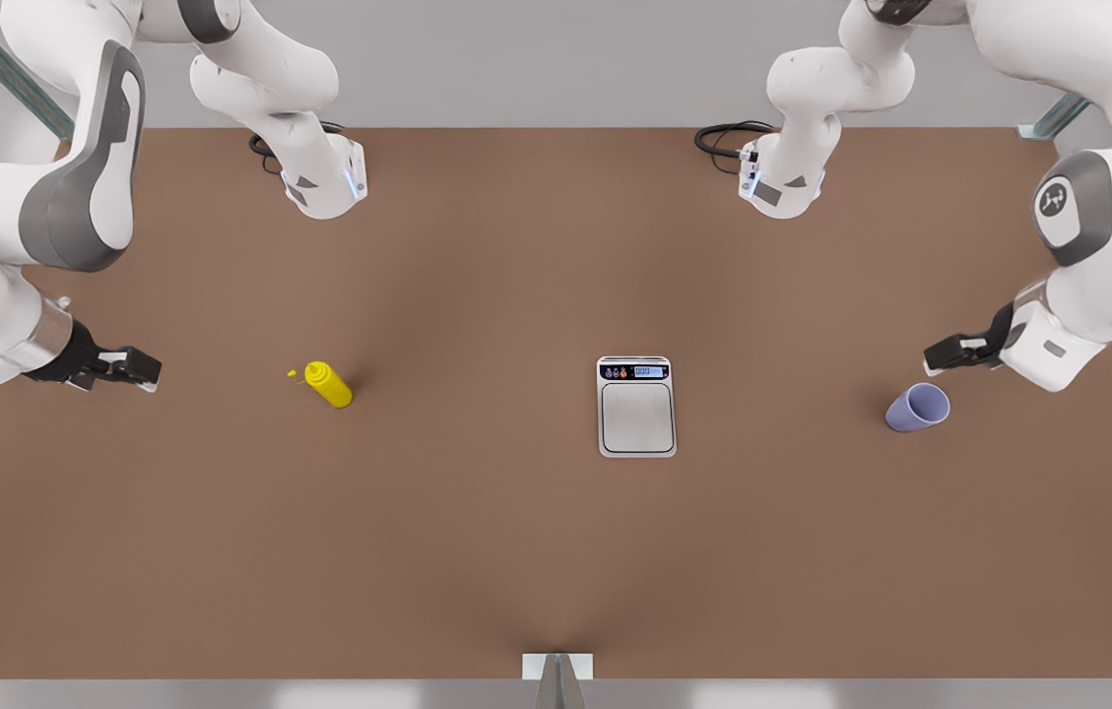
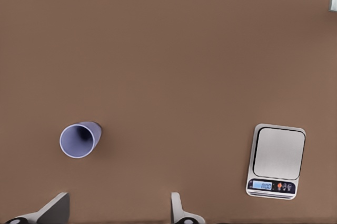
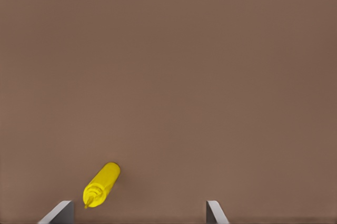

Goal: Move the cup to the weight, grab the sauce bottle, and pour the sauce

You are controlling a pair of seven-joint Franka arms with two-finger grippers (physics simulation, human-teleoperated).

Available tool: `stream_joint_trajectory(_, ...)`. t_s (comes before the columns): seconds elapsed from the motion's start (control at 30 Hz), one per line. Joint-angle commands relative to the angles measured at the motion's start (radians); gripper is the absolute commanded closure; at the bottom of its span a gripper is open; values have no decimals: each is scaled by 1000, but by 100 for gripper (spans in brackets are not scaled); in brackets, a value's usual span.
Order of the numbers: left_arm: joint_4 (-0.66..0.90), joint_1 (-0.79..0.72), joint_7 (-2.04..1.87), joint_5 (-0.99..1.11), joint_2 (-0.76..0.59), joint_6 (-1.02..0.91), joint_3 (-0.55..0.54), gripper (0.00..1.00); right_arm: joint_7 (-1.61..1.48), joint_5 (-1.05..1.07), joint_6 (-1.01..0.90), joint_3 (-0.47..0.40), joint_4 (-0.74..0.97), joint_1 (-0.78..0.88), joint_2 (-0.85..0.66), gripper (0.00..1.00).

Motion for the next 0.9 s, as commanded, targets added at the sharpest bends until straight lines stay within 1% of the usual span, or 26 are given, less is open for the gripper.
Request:
stream_joint_trajectory(0.0, -1, 4, 0, 3, 0, 0, 0, 0, -1, 0, -5, 0, 1, -1, 1, 0)
stream_joint_trajectory(0.07, -28, 3, -6, 12, 9, 13, 3, 0, -2, 0, -6, 0, -1, -2, 2, 0)
stream_joint_trajectory(0.13, -106, 3, -12, 40, 2, 49, 3, 0, -2, 0, -6, 0, -4, -2, 4, 0)
stream_joint_trajectory(0.17, -272, 3, -12, 40, -47, 194, 11, 0, -7, -2, -31, 0, 2, -5, 7, 0)
stream_joint_trajectory(0.2, -349, 3, -12, 45, -63, 255, 12, 0, -1, -15, -45, 0, 10, 1, 11, 0)
stream_joint_trajectory(0.23, -392, 4, -14, 45, -64, 269, 14, 0, -4, -17, -48, 0, 20, -7, 18, 0)
stream_joint_trajectory(0.33, -534, 3, 0, 46, -92, 428, 53, 0, -1, -14, -48, 0, 31, -8, 19, 0)
stream_joint_trajectory(0.37, -605, 4, 2, 46, -106, 525, 76, 0, -2, -14, -48, -2, 33, -8, 19, 0)
stream_joint_trajectory(0.43, -607, 4, 5, 46, -92, 528, 83, 0, -10, -15, -46, -2, 36, -8, 19, 0)
stream_joint_trajectory(0.5, -643, 3, 5, 46, -83, 563, 110, 0, -13, -14, -48, -2, 42, -19, 18, 0)
stream_joint_trajectory(0.6, -656, 4, 52, 45, -32, 602, 121, 0, -13, 2, -48, 0, 50, -38, 18, 0)
stream_joint_trajectory(0.7, -653, 6, 52, 42, 25, 721, 133, 0, -14, -2, -49, 0, 48, -33, 22, 0)
stream_joint_trajectory(0.8, -651, 12, 55, 39, 63, 763, 144, 0, -24, -2, -77, 1, 42, -32, 38, 0)
stream_joint_trajectory(0.87, -651, 10, 55, 37, 100, 803, 146, 0, -91, 2, -48, 3, 28, -33, 47, 0)
